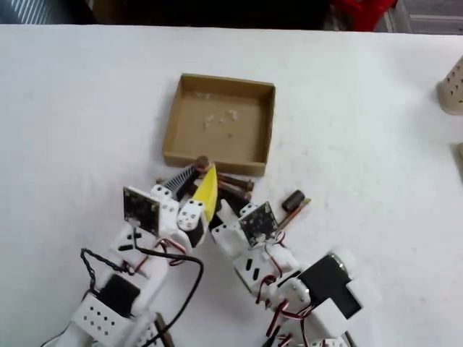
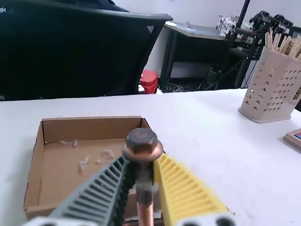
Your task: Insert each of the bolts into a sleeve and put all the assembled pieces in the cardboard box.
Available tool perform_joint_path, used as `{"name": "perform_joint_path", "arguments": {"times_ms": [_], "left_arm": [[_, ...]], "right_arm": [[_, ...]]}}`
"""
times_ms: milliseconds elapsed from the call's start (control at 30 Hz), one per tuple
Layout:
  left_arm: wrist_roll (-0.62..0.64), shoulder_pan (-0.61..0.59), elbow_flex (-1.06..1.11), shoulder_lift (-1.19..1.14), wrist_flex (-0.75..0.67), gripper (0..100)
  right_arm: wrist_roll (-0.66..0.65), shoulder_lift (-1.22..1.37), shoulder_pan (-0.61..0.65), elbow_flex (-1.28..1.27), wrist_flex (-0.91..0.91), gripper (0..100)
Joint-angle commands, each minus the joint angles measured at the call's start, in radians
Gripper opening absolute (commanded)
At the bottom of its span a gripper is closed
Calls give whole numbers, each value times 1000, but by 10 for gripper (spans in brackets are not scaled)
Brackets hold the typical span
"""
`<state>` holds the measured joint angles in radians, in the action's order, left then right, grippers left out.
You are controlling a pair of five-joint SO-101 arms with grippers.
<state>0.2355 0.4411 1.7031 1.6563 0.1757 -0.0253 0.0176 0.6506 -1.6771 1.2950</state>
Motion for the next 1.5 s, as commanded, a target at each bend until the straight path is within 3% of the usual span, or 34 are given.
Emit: {"name": "perform_joint_path", "arguments": {"times_ms": [0, 267, 400, 567, 800, 1100, 1467], "left_arm": [[-9, -27, -6, -30, -98, 23], [-3, -22, -123, -400, -288, 23], [-3, -24, -104, -421, -318, 23], [-3, -27, -61, -378, -311, 23], [-3, -24, -55, -303, -196, 23], [-5, -19, -17, -294, -193, 23], [-3, 61, -21, -291, -101, 23]], "right_arm": [[-2, -1, 8, -9, 25, 18], [-2, -1, 5, -9, 25, 18], [-2, -1, 4, -9, 25, 18], [-2, -1, 5, -9, 25, 18], [-2, -1, 5, -9, 25, 18], [-2, -1, 5, -9, 25, 18], [-2, -1, 4, -9, 25, 18]]}}
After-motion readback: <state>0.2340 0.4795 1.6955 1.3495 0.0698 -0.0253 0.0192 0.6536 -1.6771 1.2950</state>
